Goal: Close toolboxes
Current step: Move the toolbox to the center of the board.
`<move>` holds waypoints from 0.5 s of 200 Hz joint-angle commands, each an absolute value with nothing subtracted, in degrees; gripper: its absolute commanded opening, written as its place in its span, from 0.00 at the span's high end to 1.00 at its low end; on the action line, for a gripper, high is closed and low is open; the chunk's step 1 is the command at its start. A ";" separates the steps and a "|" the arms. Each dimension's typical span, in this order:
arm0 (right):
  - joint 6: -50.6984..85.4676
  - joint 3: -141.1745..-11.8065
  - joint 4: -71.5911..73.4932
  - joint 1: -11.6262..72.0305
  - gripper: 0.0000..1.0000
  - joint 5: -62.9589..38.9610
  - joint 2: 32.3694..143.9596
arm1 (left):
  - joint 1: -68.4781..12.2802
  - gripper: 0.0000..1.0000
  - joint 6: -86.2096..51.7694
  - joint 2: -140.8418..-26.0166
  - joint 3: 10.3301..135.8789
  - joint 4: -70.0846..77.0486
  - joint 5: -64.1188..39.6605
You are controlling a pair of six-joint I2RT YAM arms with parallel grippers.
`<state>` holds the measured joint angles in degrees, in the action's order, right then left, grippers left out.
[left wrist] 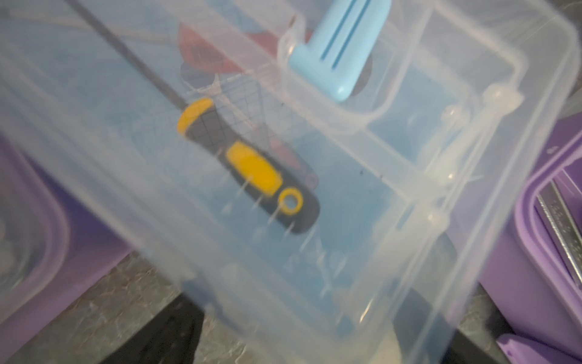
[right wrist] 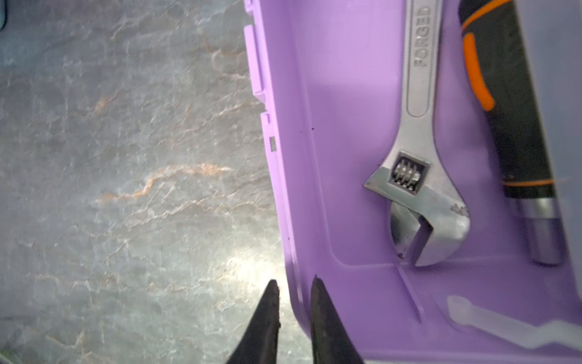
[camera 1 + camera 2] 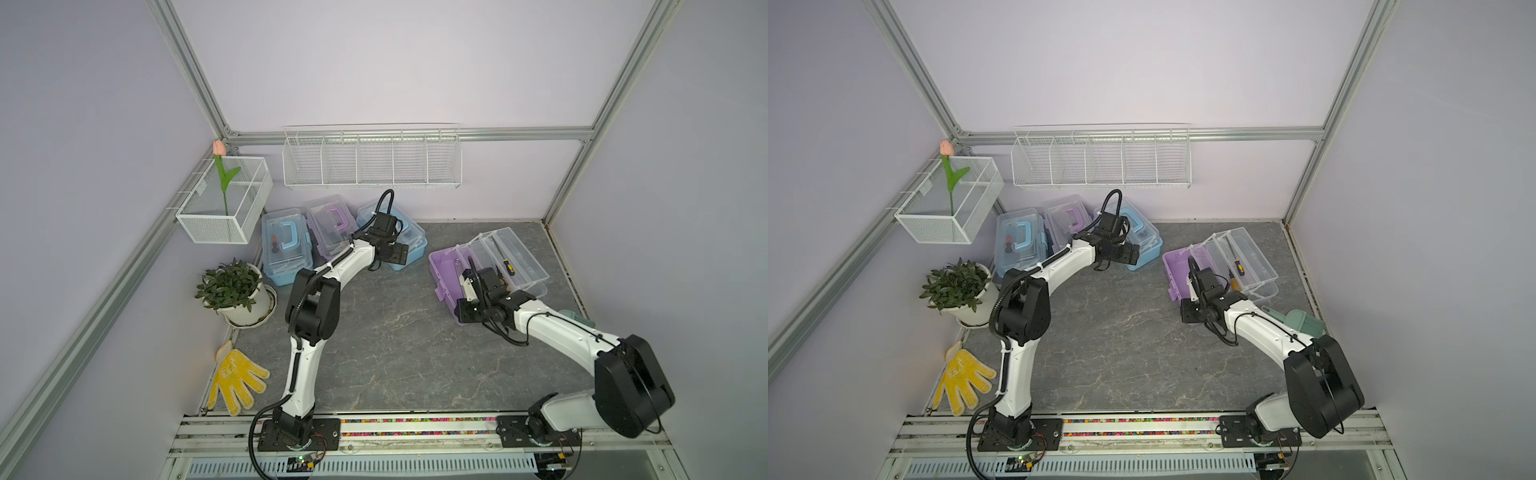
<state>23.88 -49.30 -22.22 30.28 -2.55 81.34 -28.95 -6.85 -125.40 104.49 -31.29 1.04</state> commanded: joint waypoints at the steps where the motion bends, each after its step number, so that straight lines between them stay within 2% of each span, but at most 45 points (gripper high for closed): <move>1: 28.28 -46.07 -26.36 36.02 0.79 -7.66 81.99 | -28.13 0.06 -7.19 -120.18 98.84 -29.40 4.81; 26: 29.61 -46.32 -26.54 38.89 0.78 -9.12 81.00 | -29.97 0.03 -7.59 -112.54 91.89 -29.88 4.61; 49: 29.82 -47.62 -27.83 39.13 0.77 -13.20 78.84 | -31.27 0.03 -8.88 -105.02 85.60 -30.68 3.83; 72: 28.42 -49.58 -31.94 38.33 0.73 -12.31 75.55 | -33.18 0.04 -8.92 -99.15 80.66 -32.15 3.14; 80: 27.69 -49.98 -34.03 37.54 0.69 -11.62 74.46 | -33.63 0.06 -8.66 -98.00 79.47 -32.11 1.73; 100: 27.20 -53.18 -40.22 32.81 0.52 -9.22 72.25 | -33.83 0.09 -8.87 -97.48 78.37 -30.24 -3.83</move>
